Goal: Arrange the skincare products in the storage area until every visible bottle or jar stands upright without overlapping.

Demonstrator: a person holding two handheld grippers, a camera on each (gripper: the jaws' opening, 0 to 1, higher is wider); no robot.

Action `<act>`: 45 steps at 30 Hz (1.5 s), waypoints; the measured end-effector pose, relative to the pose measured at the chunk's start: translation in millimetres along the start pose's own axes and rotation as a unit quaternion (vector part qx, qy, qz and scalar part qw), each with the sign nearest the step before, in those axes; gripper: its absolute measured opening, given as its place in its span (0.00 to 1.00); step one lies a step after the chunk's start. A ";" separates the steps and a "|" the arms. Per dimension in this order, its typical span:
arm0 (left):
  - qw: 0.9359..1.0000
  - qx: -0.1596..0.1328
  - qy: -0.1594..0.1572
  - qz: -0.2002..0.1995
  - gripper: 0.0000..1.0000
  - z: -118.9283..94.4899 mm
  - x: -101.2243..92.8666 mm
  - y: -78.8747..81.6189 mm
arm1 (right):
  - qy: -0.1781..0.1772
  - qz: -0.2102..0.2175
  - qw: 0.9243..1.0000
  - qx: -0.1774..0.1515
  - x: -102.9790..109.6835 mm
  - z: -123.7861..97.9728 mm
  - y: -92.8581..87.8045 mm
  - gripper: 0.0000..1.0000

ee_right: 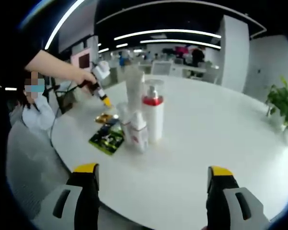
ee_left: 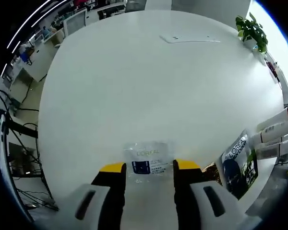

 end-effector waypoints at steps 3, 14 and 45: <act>1.000 -0.002 0.000 -0.001 0.43 -5.6 -1.0 -1.9 | 0.001 -0.001 1.000 0.000 0.0 0.2 -0.2 0.96; 1.000 -0.003 -0.004 -0.014 0.43 -23.6 -5.3 -12.2 | 0.003 -0.010 1.000 -0.001 1.4 -0.5 0.7 0.96; 0.999 0.010 -0.003 -0.039 0.43 -55.5 -16.7 -37.6 | 0.003 -0.034 0.999 -0.018 3.4 -4.1 4.6 0.95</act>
Point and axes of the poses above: the point that each gripper's makers call its tool centre point, and the gripper's own axes: z roughly forward along the fingers, x roughly to its left, y roughly out of its top, the point moved 9 cm from there along -z, roughly backward along the fingers, and after that the axes turned 4 degrees about -z, right-handed, at the moved point
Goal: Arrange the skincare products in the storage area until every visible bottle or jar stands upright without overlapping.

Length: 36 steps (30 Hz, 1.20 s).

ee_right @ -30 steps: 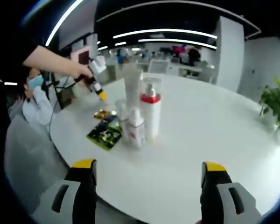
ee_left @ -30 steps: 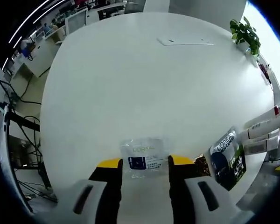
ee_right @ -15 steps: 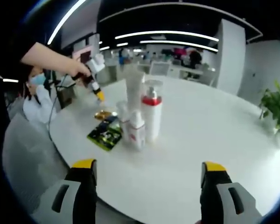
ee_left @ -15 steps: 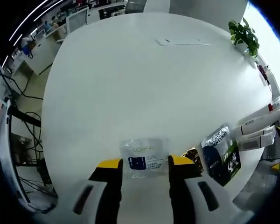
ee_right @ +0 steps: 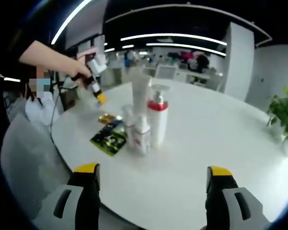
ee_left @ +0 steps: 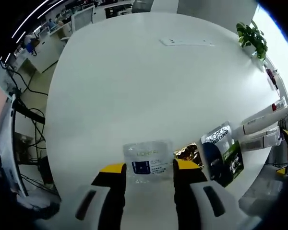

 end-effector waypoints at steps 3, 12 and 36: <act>1.000 0.003 0.000 -0.005 0.43 -0.1 -0.8 -2.9 | 0.001 -0.002 1.000 -0.003 0.4 0.1 0.4 0.95; 1.000 0.008 -0.003 -0.010 0.43 2.3 -8.0 -11.3 | 0.000 -0.009 1.000 -0.002 1.4 -0.2 0.3 0.94; 0.998 0.038 -0.018 -0.052 0.43 9.9 -38.5 -52.0 | 0.016 -0.022 1.000 0.004 5.0 0.0 -0.7 0.94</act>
Point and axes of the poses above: the point that each gripper's makers call its tool centre point, and the gripper's own axes: z roughly forward along the fingers, x roughly to its left, y roughly out of its top, the point moved 9 cm from there along -z, roughly backward along the fingers, and after that the axes turned 4 degrees about -z, right-handed, at the moved point
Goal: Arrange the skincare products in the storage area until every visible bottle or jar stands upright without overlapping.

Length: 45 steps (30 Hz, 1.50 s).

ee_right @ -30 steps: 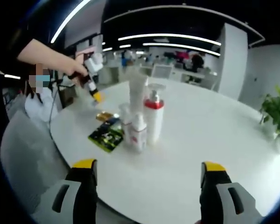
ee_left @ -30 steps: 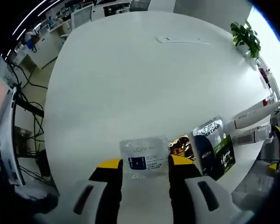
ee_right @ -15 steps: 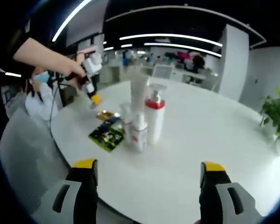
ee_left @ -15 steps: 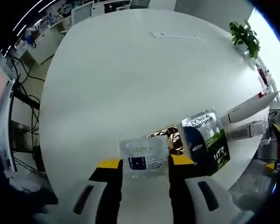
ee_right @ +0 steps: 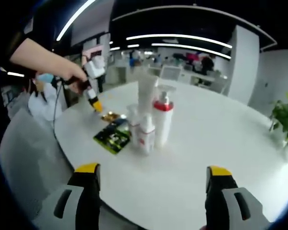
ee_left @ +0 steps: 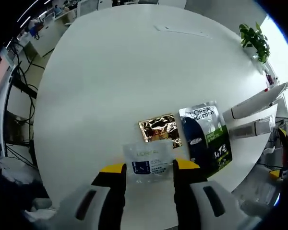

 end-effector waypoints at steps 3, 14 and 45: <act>1.000 0.008 0.000 -0.001 0.43 1.3 -4.2 -6.8 | 0.000 -0.002 1.000 -0.001 0.1 0.0 0.2 0.94; 0.999 0.034 -0.001 -0.027 0.43 8.9 -16.5 -25.6 | 0.002 -0.004 1.000 0.004 0.1 -0.1 -1.0 0.94; 0.997 0.062 0.000 -0.044 0.43 21.2 -34.1 -30.5 | 0.003 -0.006 1.000 0.011 0.0 0.7 -2.6 0.94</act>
Point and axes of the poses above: the point that each gripper's makers call its tool centre point, and the gripper's own axes: z roughly forward along the fingers, x roughly to its left, y roughly out of its top, the point moved 9 cm from there along -z, roughly backward along the fingers, and after that the axes turned 4 degrees about -z, right-handed, at the moved point
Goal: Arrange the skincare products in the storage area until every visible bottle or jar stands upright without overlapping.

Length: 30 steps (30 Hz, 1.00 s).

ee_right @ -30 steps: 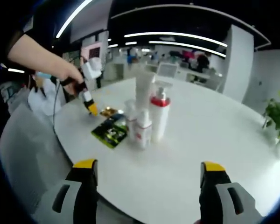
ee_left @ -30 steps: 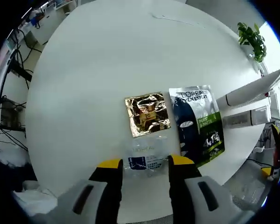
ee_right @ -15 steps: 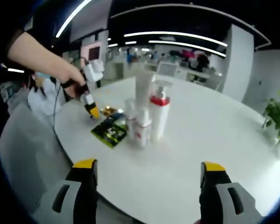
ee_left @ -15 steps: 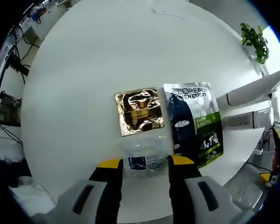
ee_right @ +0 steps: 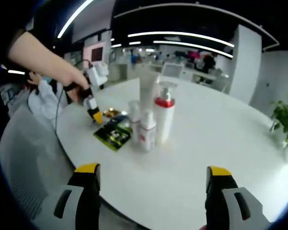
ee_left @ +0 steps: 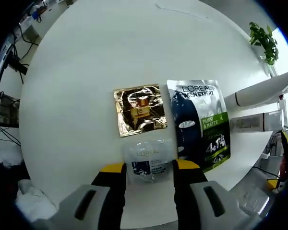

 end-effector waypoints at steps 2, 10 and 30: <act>1.000 0.001 -0.002 -0.003 0.43 -0.1 0.0 -1.1 | 0.000 0.000 1.000 0.001 -0.2 0.1 -0.3 0.94; 1.000 0.002 -0.007 -0.010 0.43 -0.7 0.3 -2.5 | 0.001 -0.002 1.000 0.003 0.1 0.7 -0.5 0.94; 1.000 0.002 -0.019 -0.010 0.46 -0.6 0.2 -2.7 | 0.004 -0.003 1.000 0.008 0.6 1.1 -1.2 0.94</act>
Point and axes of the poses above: the point that each gripper's makers call its tool centre point, and the gripper's own axes: z roughly forward along the fingers, x roughly to its left, y roughly out of its top, the point moved 9 cm from there along -z, roughly backward along the fingers, and after that the axes turned 4 degrees about -z, right-handed, at the moved point
